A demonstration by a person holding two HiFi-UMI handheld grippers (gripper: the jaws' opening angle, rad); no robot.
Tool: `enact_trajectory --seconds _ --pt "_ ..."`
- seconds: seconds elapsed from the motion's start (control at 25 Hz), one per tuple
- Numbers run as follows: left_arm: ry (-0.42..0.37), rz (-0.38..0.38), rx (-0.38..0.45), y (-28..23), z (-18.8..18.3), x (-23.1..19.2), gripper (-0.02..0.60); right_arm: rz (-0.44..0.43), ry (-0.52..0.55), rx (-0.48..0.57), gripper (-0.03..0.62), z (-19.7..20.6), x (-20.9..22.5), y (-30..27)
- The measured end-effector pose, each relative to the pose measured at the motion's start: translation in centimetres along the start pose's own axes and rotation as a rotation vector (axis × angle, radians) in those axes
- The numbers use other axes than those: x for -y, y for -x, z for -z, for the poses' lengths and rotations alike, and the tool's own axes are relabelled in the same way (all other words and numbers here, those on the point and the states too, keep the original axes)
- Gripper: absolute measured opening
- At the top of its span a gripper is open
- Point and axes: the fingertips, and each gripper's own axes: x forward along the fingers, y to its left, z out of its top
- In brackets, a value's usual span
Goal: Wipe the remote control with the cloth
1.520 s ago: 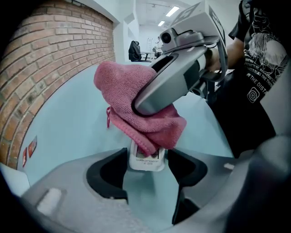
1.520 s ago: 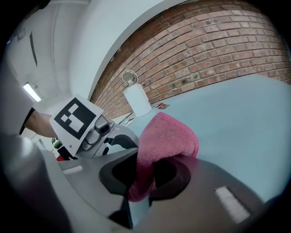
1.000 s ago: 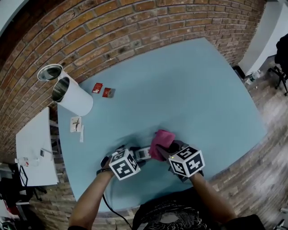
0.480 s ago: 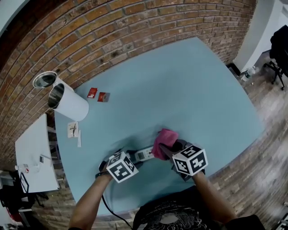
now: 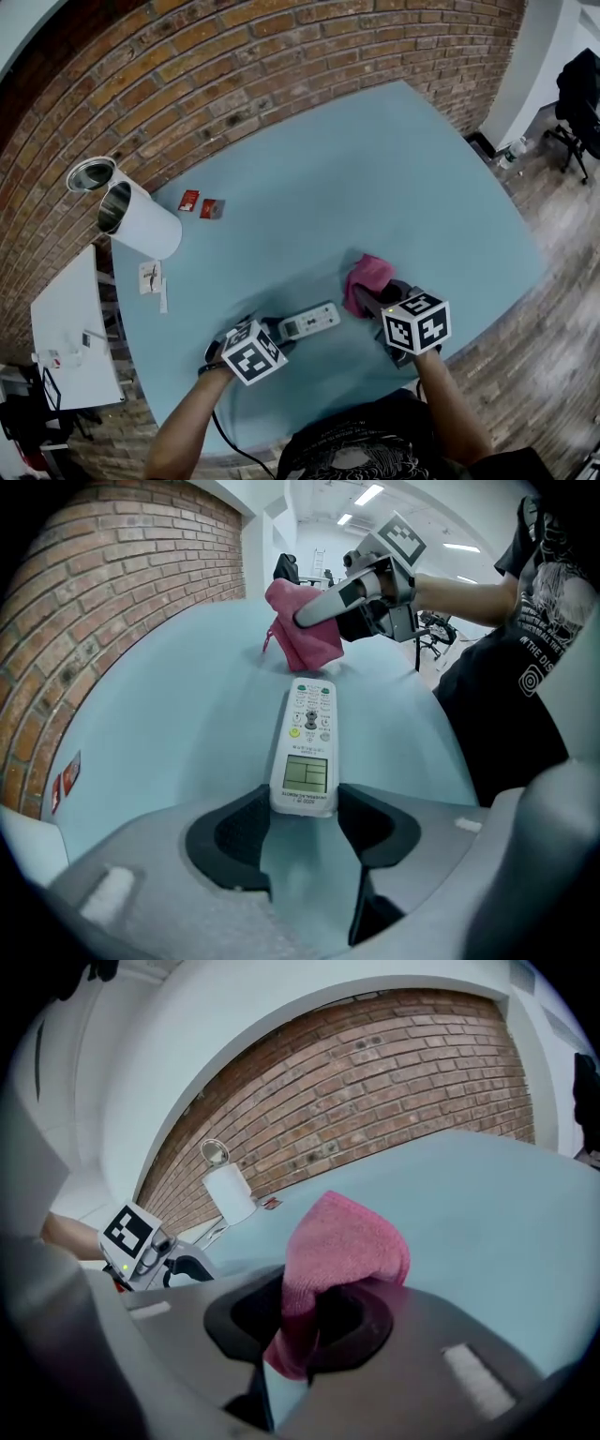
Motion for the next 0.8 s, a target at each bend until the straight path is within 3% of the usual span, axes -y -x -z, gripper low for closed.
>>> enact_trajectory --seconds 0.36,0.8 --pt "0.0 0.008 -0.035 0.0 -0.2 0.1 0.224 -0.029 0.094 0.053 0.063 -0.6 -2.2 -2.9" --pt "0.001 0.009 -0.056 0.0 -0.3 0.0 0.225 -0.003 0.08 0.035 0.063 0.9 -2.5 -1.2"
